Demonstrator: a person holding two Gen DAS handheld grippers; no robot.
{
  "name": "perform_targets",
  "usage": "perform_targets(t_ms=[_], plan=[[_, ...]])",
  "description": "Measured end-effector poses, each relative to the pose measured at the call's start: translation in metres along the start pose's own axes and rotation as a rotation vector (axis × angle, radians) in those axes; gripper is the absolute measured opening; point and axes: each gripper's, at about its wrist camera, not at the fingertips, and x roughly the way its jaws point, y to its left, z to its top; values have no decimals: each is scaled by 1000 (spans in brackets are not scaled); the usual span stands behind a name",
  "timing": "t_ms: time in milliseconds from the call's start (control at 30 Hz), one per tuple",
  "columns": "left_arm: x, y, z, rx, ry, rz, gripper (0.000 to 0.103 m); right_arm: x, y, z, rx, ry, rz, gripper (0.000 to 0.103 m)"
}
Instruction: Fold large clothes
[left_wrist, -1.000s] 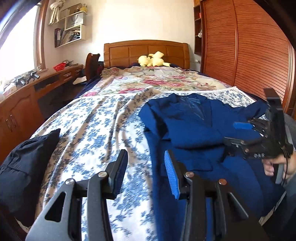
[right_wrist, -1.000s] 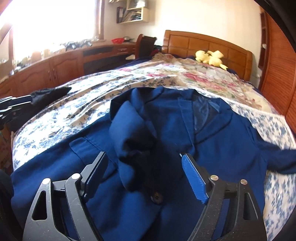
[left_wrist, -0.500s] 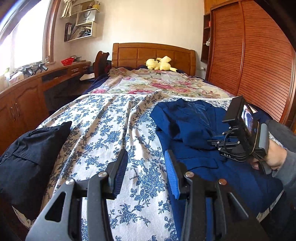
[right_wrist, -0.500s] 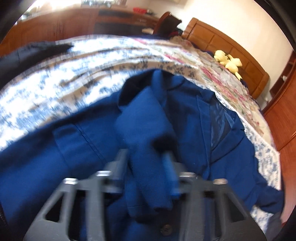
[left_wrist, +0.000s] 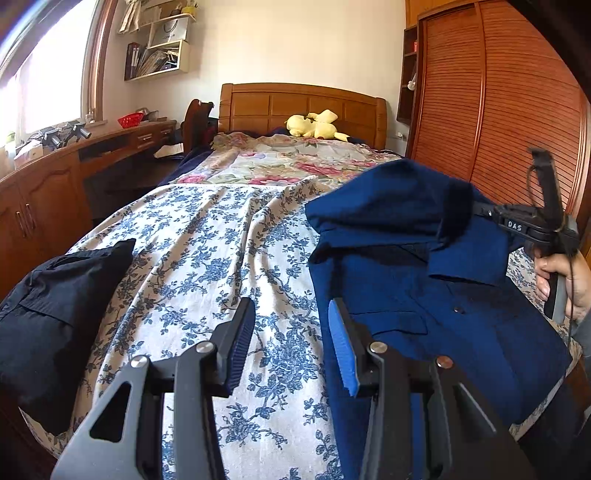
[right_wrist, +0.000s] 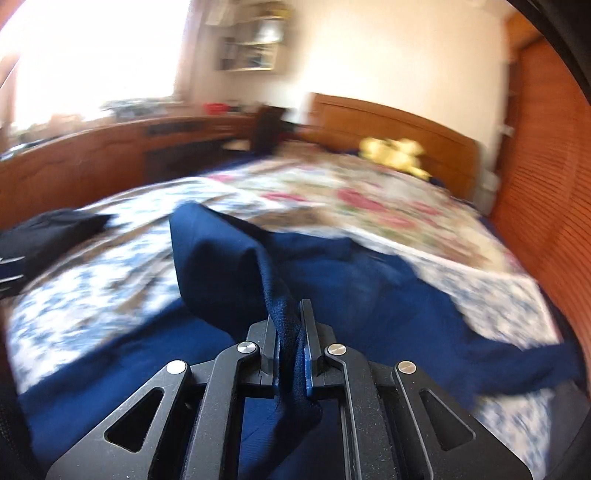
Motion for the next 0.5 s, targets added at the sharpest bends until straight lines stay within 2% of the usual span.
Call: perform_targets(t_ms=[67,167,200,233,300,500], plan=[[2,-3,0,0,4,-6,40,13,-25,-9,53,87,-84,7],[4,-7,-1,6,9,-10,40,29,-43,-31,38,189,-183,21],[5,-8,-1,9,11,-11,40,29,-45,-36,31,195,-196,23],[5,-9,-1,11,12,-11,40,29,-46,-42,26,203,-192,27],[7,-10,-1,12,17,-14,40,29,-46,-50,27,215,-176,50],[13,-19,1,27,24,-28,40,27,-34,-71,0,226,-71,52]])
